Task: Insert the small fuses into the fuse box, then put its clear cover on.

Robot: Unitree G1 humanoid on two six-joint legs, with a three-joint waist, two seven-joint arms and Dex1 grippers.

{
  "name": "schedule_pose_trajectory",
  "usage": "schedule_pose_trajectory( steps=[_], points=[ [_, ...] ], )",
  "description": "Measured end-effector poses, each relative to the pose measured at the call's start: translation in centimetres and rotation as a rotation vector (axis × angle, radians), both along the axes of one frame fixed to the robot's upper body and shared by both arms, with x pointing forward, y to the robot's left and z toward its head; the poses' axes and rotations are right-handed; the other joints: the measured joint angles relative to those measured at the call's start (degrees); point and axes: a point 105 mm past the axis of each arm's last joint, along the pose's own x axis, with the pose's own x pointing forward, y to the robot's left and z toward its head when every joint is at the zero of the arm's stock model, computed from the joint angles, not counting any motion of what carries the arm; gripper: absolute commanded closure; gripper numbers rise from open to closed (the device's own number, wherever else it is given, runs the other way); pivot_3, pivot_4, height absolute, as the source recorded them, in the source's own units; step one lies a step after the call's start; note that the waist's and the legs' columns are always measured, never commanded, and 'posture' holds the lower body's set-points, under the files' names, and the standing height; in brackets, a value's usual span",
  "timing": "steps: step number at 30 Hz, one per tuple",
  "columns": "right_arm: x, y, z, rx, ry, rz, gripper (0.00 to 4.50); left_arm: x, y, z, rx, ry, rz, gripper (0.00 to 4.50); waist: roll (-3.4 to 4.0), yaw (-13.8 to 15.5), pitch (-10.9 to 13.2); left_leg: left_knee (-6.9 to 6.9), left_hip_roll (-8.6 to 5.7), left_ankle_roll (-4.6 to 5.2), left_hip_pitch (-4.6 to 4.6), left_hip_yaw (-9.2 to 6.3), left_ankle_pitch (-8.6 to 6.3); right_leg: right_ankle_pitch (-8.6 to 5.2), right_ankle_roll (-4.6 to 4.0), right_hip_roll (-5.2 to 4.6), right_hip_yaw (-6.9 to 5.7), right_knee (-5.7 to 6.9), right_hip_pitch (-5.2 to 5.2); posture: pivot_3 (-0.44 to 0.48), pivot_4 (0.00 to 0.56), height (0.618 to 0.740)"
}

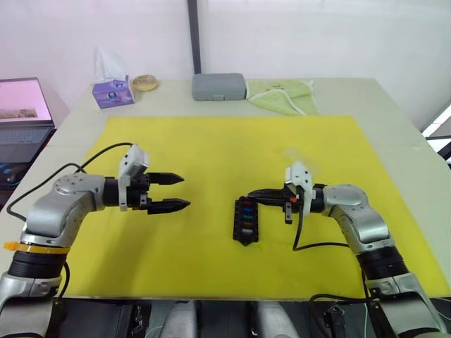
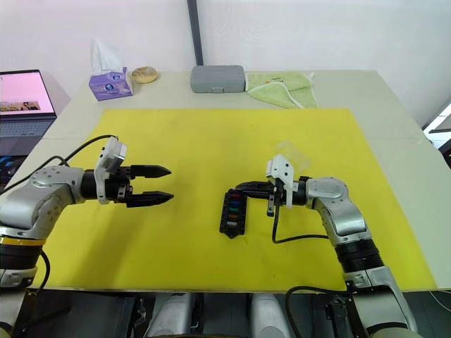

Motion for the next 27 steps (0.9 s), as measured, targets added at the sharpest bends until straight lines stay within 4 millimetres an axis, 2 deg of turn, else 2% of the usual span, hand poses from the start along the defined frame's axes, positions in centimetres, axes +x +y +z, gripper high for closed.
schedule_pose_trajectory(
  steps=[13,22,24,27],
  points=[
    [0.1,0.0,-0.2,-0.049,-0.004,-0.003,4.46,0.0,0.0,-0.1,0.0,0.001,0.001,0.28,-0.02,0.0,0.0,0.0,0.0,0.0,0.02,0.0,0.0,0.0,0.0,0.0,0.0,0.0,0.03,0.0,0.15,0.74],
    [-0.1,-0.2,0.3,0.007,0.036,-0.012,4.46,0.0,0.1,-0.2,0.002,0.0,0.009,0.28,-0.01,0.1,0.0,0.0,0.0,0.0,0.01,0.0,0.0,0.0,0.0,0.0,0.0,0.0,0.02,0.0,0.15,0.74],
    [-0.2,-0.4,1.2,0.068,0.052,-0.025,4.46,0.1,0.5,-0.3,-0.001,0.004,0.03,0.28,0.0,0.0,0.0,0.0,0.01,0.0,0.0,0.0,0.0,0.0,0.0,-0.01,0.01,0.01,-0.01,0.0,0.15,0.74],
    [-0.6,-1.3,4.3,0.168,0.007,-0.045,4.46,0.1,1.8,-0.4,-0.003,0.01,0.094,0.28,0.0,0.0,0.0,-0.01,0.04,0.0,-0.02,-0.04,0.0,0.0,0.0,-0.02,0.0,0.01,-0.03,0.0,0.15,0.74]
  ],
)
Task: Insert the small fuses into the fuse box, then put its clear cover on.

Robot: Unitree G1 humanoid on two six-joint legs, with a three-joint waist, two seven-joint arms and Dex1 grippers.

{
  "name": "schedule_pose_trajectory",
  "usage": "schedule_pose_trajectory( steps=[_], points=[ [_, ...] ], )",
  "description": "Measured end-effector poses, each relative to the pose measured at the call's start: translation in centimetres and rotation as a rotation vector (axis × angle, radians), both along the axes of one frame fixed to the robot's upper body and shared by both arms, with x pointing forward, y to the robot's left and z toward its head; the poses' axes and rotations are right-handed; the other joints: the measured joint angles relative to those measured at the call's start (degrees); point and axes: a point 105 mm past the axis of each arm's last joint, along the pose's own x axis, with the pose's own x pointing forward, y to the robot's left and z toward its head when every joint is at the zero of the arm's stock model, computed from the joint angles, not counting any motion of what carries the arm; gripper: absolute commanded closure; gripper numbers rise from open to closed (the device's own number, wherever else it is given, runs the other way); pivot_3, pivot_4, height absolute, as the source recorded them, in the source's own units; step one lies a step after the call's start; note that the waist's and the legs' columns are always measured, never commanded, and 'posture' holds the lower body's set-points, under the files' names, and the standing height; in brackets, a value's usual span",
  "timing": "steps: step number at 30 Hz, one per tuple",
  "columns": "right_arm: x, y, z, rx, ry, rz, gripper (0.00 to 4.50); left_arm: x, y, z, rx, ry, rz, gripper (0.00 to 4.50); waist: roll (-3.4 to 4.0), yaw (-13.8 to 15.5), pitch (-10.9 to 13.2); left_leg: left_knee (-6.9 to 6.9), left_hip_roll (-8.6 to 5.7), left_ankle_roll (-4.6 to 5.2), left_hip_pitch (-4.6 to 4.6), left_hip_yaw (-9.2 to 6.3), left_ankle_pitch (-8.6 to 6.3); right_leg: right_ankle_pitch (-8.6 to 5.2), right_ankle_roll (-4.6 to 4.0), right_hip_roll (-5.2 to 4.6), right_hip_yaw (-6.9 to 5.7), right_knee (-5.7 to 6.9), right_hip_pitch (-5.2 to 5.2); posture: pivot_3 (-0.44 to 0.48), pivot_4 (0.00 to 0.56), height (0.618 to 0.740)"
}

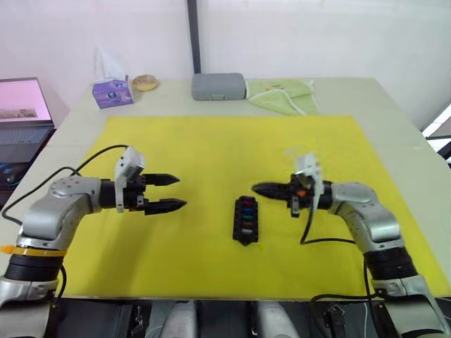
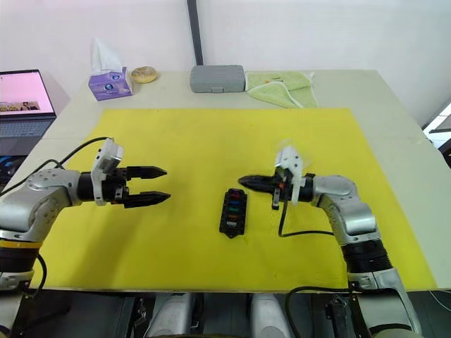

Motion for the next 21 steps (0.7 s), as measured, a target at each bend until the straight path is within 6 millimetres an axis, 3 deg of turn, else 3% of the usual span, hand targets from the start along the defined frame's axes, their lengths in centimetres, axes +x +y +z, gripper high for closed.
schedule_pose_trajectory(
  steps=[2,6,9,13,16,21],
  points=[
    [-1.1,-1.8,1.1,0.018,-0.016,-0.057,4.46,0.0,1.8,0.0,0.001,-0.006,0.091,0.28,0.0,0.2,0.0,-0.03,0.02,0.0,-0.02,-0.08,0.0,0.0,0.0,-0.05,-0.04,-0.06,0.01,0.0,0.15,0.74],
    [-3.1,-6.5,-0.1,0.019,0.074,-0.269,4.46,0.6,5.5,-0.7,0.081,-0.087,0.311,0.28,0.01,0.8,0.0,-0.04,-0.01,0.0,-0.01,-0.08,-0.01,-0.01,0.01,-0.26,-0.08,-0.13,0.11,0.0,0.15,0.74],
    [-4.6,-10.9,-1.3,0.016,0.153,-0.474,3.57,1.4,8.4,-1.9,0.125,-0.137,0.489,0.0,0.0,1.2,0.0,-0.02,-0.06,0.0,0.01,0.05,-0.01,0.0,0.02,-0.24,-0.05,-0.14,0.12,0.0,0.15,0.74],
    [-6.9,-16.8,-1.3,0.032,0.17,-0.732,1.52,1.8,11.9,-2.4,0.068,-0.193,0.697,0.0,-0.01,1.0,0.0,-0.03,-0.05,0.0,0.05,0.13,-0.01,0.0,0.01,-0.22,0.0,-0.16,0.11,0.0,0.15,0.74],
    [-7.3,-19.2,-1.2,0.055,0.158,-0.82,0.05,1.0,11.8,-3.3,-0.004,-0.183,0.74,0.0,-0.01,0.3,-0.1,-0.02,0.05,0.0,0.12,0.15,-0.01,0.0,0.01,-0.24,0.03,-0.14,0.17,0.0,0.15,0.74],
    [-6.9,-20.5,-1.4,0.078,0.153,-0.855,0.05,-0.7,9.2,-4.8,-0.077,-0.116,0.699,0.0,0.01,0.0,-0.1,-0.02,0.06,0.0,0.15,0.14,-0.01,0.0,0.01,-0.2,0.07,-0.08,0.17,0.0,0.15,0.74]
  ],
)
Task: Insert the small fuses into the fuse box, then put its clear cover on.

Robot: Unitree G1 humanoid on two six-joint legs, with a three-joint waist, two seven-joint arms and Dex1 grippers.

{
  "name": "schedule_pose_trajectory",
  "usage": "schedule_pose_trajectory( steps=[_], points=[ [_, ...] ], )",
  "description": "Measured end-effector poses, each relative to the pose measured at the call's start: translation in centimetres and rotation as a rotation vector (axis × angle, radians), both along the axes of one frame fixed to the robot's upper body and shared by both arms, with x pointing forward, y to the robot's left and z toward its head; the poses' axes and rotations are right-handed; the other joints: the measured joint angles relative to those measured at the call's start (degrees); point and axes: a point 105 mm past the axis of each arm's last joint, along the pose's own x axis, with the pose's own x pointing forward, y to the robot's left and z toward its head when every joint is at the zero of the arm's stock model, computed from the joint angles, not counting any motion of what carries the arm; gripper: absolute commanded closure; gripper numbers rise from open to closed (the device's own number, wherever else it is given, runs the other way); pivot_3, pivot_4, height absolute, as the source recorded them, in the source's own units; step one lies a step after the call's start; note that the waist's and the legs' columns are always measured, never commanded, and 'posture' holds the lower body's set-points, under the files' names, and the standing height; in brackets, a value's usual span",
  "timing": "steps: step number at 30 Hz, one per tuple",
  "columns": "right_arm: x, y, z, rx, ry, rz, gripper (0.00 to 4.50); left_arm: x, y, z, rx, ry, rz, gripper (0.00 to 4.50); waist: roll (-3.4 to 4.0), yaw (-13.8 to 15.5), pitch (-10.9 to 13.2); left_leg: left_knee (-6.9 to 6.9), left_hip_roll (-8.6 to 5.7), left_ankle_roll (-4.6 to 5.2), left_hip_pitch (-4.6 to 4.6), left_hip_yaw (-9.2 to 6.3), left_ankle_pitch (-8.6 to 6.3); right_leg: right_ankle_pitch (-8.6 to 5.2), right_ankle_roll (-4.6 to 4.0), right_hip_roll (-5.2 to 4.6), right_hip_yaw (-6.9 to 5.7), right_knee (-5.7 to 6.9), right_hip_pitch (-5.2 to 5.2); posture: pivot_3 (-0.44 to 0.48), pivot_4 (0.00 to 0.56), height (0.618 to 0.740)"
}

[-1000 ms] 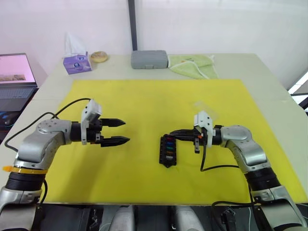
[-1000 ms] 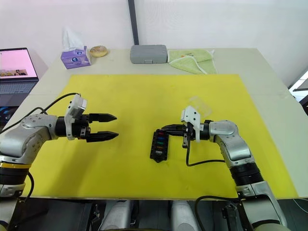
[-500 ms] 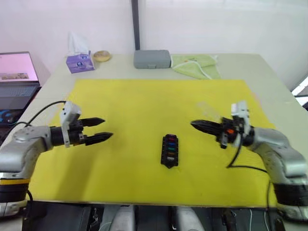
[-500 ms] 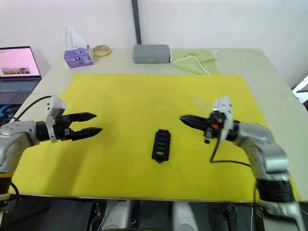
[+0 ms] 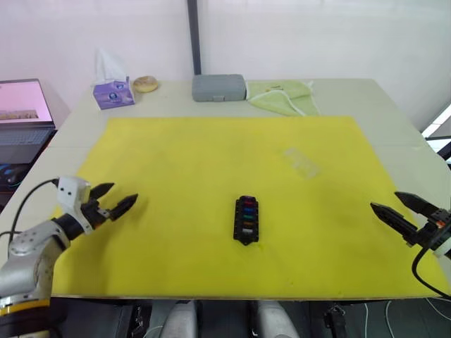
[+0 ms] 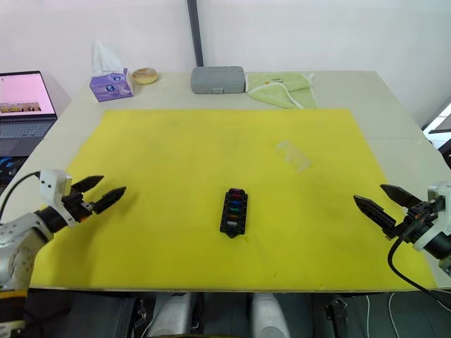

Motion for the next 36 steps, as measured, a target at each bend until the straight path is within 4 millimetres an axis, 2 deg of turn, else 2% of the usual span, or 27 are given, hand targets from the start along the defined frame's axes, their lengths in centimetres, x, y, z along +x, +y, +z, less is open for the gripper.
schedule_pose_trajectory(
  steps=[4,6,9,11,13,15,16,19,22,27,32,36],
  points=[
    [0.5,-0.3,0.6,-0.051,0.005,-0.011,0.05,-1.0,-1.1,0.7,-0.02,-0.035,0.025,0.0,0.01,0.2,0.0,0.01,-0.02,0.0,-0.01,0.01,0.0,0.0,0.0,-0.02,0.02,-0.04,0.03,0.0,0.15,0.74],
    [0.8,0.4,0.2,-0.054,0.029,-0.004,0.05,-2.0,-2.4,0.5,-0.019,-0.028,0.03,0.0,0.0,0.1,0.0,0.01,-0.02,0.0,-0.03,-0.01,0.0,0.0,0.0,-0.02,0.02,-0.06,0.04,0.0,0.15,0.74],
    [0.9,3.8,0.1,-0.029,0.043,0.095,0.05,-4.9,-6.6,0.4,-0.016,-0.002,-0.061,0.0,0.05,0.0,-0.1,-0.01,0.03,0.0,-0.02,-0.14,-0.01,0.0,0.0,-0.04,0.17,-0.05,0.02,0.0,0.15,0.74],
    [0.9,5.7,0.4,-0.006,0.046,0.163,0.05,-6.5,-9.0,1.1,-0.082,-0.013,-0.079,0.0,0.08,0.2,-0.1,0.03,0.02,0.0,-0.02,-0.15,-0.01,-0.02,-0.02,-0.03,0.16,-0.07,0.05,0.0,0.15,0.74],
    [1.1,6.6,1.0,0.016,0.049,0.208,0.05,-7.7,-11.0,1.0,-0.109,0.005,-0.088,0.0,0.13,0.3,-0.1,0.09,-0.04,0.0,0.02,-0.09,-0.01,-0.12,-0.21,-0.01,0.13,-0.15,0.16,0.0,0.15,0.74],
    [1.6,7.2,2.1,-0.002,0.039,0.244,0.05,-8.4,-13.9,0.7,-0.128,0.022,-0.154,0.0,0.25,0.3,-0.2,0.11,-0.22,0.0,0.01,0.05,-0.01,-0.13,-0.22,-0.02,0.2,-0.19,0.16,0.0,0.15,0.74],
    [1.7,7.7,2.8,-0.028,0.027,0.269,0.05,-9.0,-15.9,0.4,-0.148,0.032,-0.209,0.0,0.21,0.3,-0.2,0.12,-0.22,0.0,0.0,0.08,-0.01,-0.14,-0.23,0.01,0.19,-0.22,0.18,0.0,0.15,0.74],
    [2.0,8.6,3.2,-0.067,0.032,0.294,0.05,-9.3,-18.3,0.0,-0.121,0.017,-0.276,0.0,0.19,0.2,-0.2,0.1,-0.2,0.01,0.01,0.06,-0.02,-0.14,-0.24,0.12,0.18,-0.23,0.17,0.0,0.15,0.74],
    [2.2,9.1,2.7,-0.062,0.06,0.313,0.05,-9.2,-19.4,0.1,-0.099,-0.017,-0.266,0.0,0.2,0.2,-0.2,0.11,-0.2,0.01,-0.01,0.08,-0.02,-0.15,-0.24,0.12,0.19,-0.25,0.16,0.0,0.15,0.74],
    [1.9,10.4,1.8,-0.081,0.104,0.39,0.05,-10.7,-21.1,-2.2,-0.049,0.037,-0.221,0.0,0.34,-0.3,-0.3,0.12,-0.21,0.47,0.04,0.24,-0.29,-0.15,-0.16,0.04,0.48,-0.34,0.08,0.0,0.15,0.74],
    [1.4,10.9,2.1,-0.13,0.143,0.441,0.05,-10.2,-21.5,-3.8,-0.007,0.014,-0.206,0.0,0.5,-0.2,-0.3,0.12,-0.23,0.51,0.02,0.48,-0.31,-0.16,-0.16,0.04,0.48,-0.37,0.03,0.0,0.15,0.74],
    [0.0,11.9,1.6,-0.162,0.213,0.5,0.05,-10.0,-22.4,-4.4,0.02,-0.02,-0.225,0.0,0.76,0.1,-0.5,0.12,-0.24,0.63,-0.03,0.57,-0.38,-0.16,-0.13,0.01,0.54,-0.5,0.03,0.0,0.15,0.74]
  ],
)
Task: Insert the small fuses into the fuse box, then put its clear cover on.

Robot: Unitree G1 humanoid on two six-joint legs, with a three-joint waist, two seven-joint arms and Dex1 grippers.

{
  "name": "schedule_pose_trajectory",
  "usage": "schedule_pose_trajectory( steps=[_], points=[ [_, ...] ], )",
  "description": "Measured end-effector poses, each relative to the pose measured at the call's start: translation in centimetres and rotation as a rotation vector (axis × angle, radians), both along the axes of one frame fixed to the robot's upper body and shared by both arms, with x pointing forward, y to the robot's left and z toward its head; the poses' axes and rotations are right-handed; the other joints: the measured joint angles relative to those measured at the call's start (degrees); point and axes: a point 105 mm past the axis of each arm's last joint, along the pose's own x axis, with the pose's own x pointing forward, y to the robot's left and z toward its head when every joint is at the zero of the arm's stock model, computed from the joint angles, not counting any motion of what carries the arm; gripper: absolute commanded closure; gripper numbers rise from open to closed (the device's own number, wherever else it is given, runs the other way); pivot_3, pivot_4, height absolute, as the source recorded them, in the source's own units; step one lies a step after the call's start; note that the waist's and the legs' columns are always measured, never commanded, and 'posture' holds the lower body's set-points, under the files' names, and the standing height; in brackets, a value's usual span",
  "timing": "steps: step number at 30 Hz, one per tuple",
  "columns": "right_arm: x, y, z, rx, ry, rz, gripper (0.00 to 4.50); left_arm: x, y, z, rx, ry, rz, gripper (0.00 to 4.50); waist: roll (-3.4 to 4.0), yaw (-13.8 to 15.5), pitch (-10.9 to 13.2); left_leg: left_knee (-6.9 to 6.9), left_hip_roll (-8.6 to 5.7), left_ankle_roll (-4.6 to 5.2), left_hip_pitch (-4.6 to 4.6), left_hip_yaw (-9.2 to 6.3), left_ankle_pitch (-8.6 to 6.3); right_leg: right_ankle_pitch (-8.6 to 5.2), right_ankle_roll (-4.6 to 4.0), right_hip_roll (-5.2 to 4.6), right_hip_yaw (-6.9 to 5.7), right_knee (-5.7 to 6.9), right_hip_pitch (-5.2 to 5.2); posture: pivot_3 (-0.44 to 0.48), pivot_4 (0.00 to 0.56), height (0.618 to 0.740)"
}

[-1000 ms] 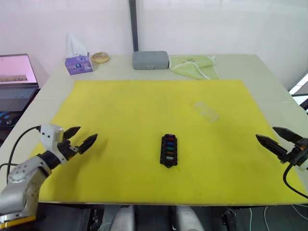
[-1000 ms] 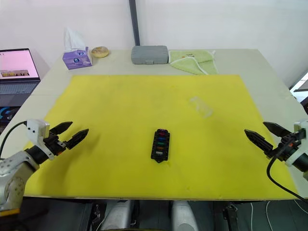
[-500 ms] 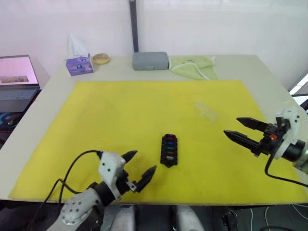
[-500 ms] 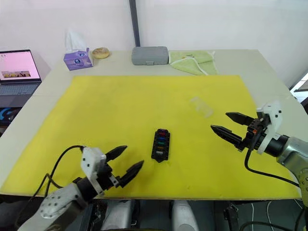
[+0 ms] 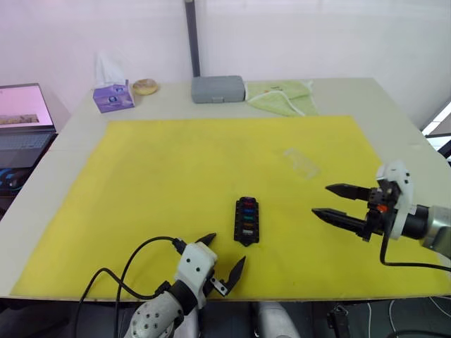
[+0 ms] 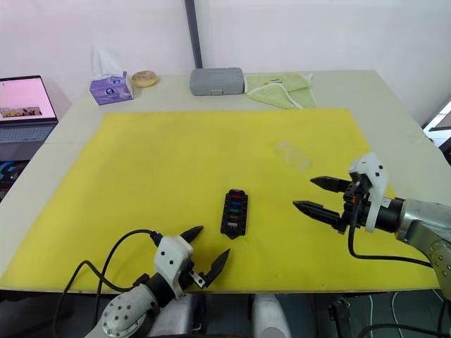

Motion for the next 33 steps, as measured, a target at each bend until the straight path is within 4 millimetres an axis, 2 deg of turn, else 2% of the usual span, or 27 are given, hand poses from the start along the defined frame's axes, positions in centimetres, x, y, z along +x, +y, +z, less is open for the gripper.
schedule_pose_trajectory(
  steps=[6,12,15,21,24,27,33],
  points=[
    [-1.5,1.7,0.2,-0.003,0.023,0.057,0.05,0.1,-1.5,-0.5,-0.021,-0.03,-0.017,0.0,0.7,0.2,-0.4,-0.02,-0.09,0.07,-0.09,0.16,-0.04,0.22,0.39,-0.06,0.18,-0.62,0.16,0.0,0.15,0.74],
    [-1.8,1.2,0.1,-0.001,0.038,0.02,0.05,0.3,-2.4,-0.7,-0.068,-0.027,0.004,0.0,1.11,0.1,-0.7,-0.02,-0.34,0.35,-0.03,0.68,-0.2,0.45,0.82,-0.19,1.05,-0.94,0.13,0.0,0.15,0.74],
    [-1.7,1.2,0.1,0.0,0.038,0.018,0.05,0.4,-2.9,-0.5,-0.083,-0.036,0.001,0.0,1.36,0.2,-0.8,-0.03,-0.44,0.36,-0.13,0.81,-0.21,0.59,1.06,-0.25,1.21,-1.39,0.16,0.0,0.15,0.74],
    [-1.7,1.3,0.0,-0.005,0.038,0.02,0.05,0.6,-3.4,-0.5,-0.075,-0.068,-0.014,0.0,1.42,0.4,-0.8,-0.1,-0.6,0.43,-0.15,0.79,-0.25,0.67,1.21,-0.3,1.29,-1.49,0.16,0.0,0.15,0.74],
    [-1.6,1.3,-0.3,-0.009,0.044,0.016,0.05,2.4,-4.8,0.6,-0.109,-0.119,-0.019,0.0,0.91,0.5,-0.8,0.15,-0.62,0.42,-0.18,0.76,-0.24,0.69,1.3,-0.25,1.24,-1.32,0.24,0.0,0.15,0.74],
    [-1.5,1.2,-0.2,-0.012,0.034,0.012,0.05,2.8,-5.2,0.5,-0.109,-0.121,-0.015,0.0,0.28,0.2,-0.9,0.15,-0.5,0.42,-0.1,0.67,-0.24,0.65,1.22,-0.11,1.2,-1.25,0.31,0.0,0.15,0.74],
    [-1.8,1.1,-0.8,-0.013,0.056,0.001,0.05,3.0,-5.4,0.0,-0.103,-0.106,-0.012,0.0,0.1,0.3,-1.0,0.18,-0.42,0.41,-0.08,0.66,-0.24,0.66,1.21,-0.09,1.18,-1.24,0.35,0.0,0.15,0.74]
  ],
)
